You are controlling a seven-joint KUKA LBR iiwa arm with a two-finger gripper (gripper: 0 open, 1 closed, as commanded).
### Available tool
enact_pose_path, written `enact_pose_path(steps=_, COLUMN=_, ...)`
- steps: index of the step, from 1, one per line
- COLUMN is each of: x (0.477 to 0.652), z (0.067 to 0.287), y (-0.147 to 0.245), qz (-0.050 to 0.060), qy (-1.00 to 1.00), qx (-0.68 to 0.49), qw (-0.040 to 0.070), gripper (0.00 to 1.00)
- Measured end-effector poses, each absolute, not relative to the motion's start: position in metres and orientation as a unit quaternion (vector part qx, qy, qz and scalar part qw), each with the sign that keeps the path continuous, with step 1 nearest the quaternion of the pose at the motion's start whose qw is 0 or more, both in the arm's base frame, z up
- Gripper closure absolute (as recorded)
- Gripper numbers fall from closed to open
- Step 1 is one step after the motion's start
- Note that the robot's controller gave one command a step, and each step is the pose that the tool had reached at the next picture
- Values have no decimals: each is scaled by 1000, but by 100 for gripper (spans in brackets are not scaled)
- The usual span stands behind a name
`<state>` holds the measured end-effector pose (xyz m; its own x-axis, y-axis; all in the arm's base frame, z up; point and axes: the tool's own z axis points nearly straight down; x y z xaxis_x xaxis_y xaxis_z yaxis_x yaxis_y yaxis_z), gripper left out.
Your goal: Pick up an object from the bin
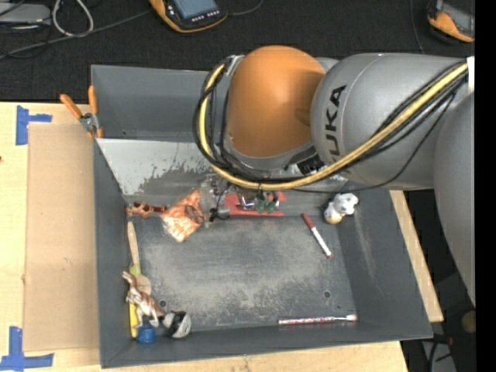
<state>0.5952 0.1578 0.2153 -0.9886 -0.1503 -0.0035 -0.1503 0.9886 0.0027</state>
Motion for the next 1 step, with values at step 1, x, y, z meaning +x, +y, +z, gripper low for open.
enact_pose_path(steps=1, x=599, z=277, y=155, qz=1, qy=997, qx=-76, qw=-1, gripper=100)
